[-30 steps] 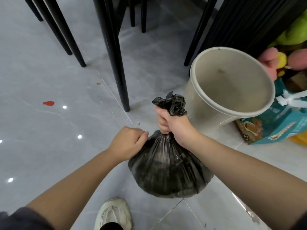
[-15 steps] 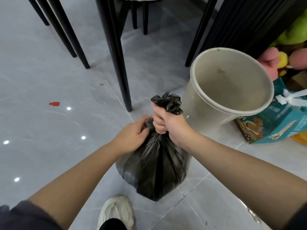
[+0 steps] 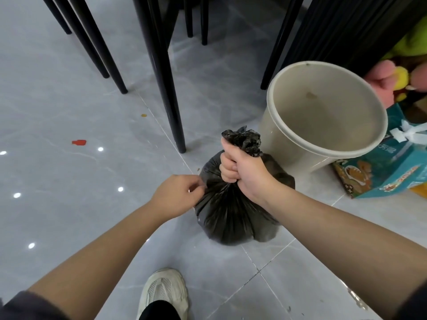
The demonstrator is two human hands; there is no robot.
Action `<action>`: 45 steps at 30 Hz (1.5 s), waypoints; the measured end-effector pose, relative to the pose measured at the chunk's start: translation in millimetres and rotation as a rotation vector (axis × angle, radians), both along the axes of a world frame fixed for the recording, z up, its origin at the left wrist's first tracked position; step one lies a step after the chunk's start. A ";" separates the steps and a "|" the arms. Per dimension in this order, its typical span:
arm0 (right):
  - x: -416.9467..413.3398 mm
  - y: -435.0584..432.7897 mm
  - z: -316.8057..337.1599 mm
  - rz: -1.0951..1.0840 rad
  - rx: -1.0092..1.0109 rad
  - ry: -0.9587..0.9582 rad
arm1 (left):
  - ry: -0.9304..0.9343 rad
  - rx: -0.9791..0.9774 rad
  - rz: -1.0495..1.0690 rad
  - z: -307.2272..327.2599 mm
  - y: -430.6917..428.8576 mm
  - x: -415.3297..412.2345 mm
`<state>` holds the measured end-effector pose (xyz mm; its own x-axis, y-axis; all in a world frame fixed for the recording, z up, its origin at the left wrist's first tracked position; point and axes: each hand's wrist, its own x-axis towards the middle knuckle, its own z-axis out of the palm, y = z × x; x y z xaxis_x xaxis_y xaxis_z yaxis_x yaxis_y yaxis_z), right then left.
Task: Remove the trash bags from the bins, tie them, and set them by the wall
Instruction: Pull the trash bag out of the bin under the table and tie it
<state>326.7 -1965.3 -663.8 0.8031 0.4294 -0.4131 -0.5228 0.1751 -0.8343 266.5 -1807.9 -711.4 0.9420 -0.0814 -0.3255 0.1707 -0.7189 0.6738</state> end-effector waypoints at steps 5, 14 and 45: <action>4.7 -1.5 -3.4 -0.007 0.003 -0.017 | -0.022 -0.144 0.089 9.1 -5.9 4.7; 3.4 1.3 -8.3 -0.003 -0.031 0.011 | -0.028 -0.056 0.117 1.1 -9.7 0.8; 2.9 1.8 -17.7 -0.011 -0.041 0.009 | 0.111 -0.191 0.183 -2.3 0.4 -28.2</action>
<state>329.6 -1963.5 -681.5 0.8036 0.4035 -0.4376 -0.5289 0.1468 -0.8359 238.3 -1807.4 -713.7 0.9063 0.0174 -0.4224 0.3662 -0.5313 0.7639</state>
